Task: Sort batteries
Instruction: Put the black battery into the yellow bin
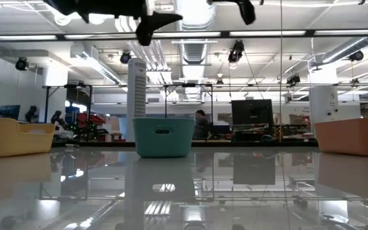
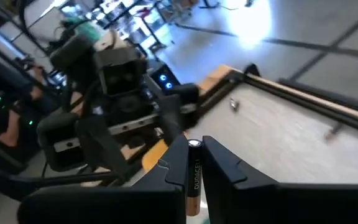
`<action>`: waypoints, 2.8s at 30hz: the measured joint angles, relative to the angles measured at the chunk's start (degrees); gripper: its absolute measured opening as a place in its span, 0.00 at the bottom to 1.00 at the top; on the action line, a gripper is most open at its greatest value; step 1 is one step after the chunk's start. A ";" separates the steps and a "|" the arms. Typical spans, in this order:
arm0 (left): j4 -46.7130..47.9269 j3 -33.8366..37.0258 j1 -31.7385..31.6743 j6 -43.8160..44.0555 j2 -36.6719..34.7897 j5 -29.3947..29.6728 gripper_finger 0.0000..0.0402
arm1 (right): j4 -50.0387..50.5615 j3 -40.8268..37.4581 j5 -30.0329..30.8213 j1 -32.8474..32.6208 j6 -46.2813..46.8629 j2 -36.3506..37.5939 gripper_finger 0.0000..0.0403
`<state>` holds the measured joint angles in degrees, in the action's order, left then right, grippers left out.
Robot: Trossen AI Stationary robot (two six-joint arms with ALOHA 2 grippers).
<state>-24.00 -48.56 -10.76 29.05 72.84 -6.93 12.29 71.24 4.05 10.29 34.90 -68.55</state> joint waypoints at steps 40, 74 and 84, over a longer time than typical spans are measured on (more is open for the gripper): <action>17.16 -21.92 -8.60 -5.56 4.27 -13.62 0.02 | 0.76 18.64 3.12 -2.02 -8.12 -10.85 0.38; 98.92 6.08 20.58 35.81 -9.84 9.81 0.01 | 11.85 21.18 8.48 -5.78 -11.85 -9.31 0.61; 95.23 5.29 9.82 10.18 -1.60 12.25 0.01 | 11.90 21.16 9.66 -7.31 -9.51 -11.06 0.64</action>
<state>71.22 -43.27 -0.93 39.24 71.24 5.31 24.19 92.40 13.72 2.98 25.39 -79.62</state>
